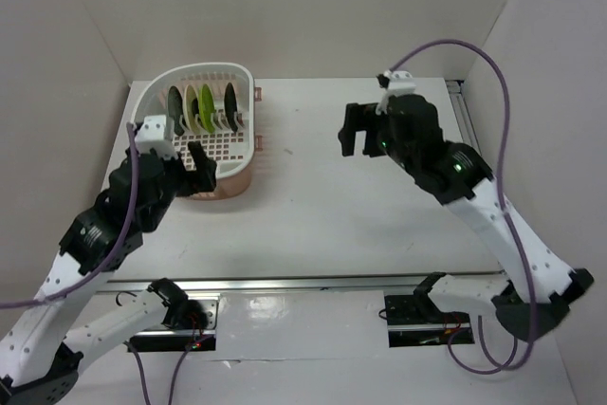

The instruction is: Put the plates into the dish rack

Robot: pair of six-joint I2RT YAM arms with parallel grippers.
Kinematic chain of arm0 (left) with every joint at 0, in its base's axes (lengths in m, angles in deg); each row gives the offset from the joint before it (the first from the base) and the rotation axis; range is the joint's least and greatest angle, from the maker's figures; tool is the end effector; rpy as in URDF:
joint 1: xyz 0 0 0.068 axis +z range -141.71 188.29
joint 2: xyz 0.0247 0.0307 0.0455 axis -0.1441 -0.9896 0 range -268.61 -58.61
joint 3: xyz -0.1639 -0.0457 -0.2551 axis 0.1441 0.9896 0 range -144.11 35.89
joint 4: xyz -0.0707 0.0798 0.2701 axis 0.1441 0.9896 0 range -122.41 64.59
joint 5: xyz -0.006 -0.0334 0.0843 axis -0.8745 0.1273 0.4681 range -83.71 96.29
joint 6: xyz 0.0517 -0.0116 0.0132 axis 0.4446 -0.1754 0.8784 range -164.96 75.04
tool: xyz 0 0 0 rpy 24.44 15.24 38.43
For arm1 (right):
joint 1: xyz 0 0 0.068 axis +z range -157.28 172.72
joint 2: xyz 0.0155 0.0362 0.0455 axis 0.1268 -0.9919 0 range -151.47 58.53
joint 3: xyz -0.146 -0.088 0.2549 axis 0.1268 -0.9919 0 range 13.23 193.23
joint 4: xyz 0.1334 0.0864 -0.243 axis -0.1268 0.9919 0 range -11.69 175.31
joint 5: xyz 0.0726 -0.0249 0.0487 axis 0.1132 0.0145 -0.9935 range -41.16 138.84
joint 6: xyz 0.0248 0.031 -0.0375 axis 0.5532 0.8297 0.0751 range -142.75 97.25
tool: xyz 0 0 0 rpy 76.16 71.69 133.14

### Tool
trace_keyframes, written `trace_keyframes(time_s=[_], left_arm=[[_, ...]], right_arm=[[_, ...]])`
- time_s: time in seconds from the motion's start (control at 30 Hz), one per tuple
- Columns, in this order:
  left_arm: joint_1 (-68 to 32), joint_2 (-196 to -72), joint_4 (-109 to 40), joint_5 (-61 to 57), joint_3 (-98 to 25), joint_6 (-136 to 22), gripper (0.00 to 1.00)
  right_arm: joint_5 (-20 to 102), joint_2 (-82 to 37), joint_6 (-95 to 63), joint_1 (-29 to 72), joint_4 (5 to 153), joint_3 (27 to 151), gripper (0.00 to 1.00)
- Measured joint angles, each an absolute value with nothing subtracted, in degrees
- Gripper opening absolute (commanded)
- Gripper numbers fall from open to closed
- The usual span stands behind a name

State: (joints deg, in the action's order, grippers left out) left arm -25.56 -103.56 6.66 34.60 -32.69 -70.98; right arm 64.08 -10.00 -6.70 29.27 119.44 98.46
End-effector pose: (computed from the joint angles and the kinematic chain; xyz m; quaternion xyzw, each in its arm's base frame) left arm 0.1254 -0.0632 0.4617 -0.0952 0.7798 -0.1244 0.6061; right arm 0.2120 0.1454 0.4831 -0.0776 0.8327 0.1379 0.5306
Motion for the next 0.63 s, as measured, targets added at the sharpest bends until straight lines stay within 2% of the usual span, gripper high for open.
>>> trace_keyframes(time_s=[0.13, 0.3, 0.63], left_arm=[[-25.56, -95.30, 11.36, 34.03, -27.79, -71.33, 1.00], [-25.58, -90.20, 13.35, 32.83, -28.27, -71.16, 1.00], [-25.58, -85.55, 19.84, 31.37, -30.57, -73.04, 1.00]], right_arm=[[70.44, 1.63, -3.88, 32.62, 123.20, 94.00, 1.00], [74.35, 12.12, -0.69, 32.86, 128.86, 89.54, 1.00], [74.07, 20.47, 3.31, 32.81, 135.92, 83.51, 1.00]])
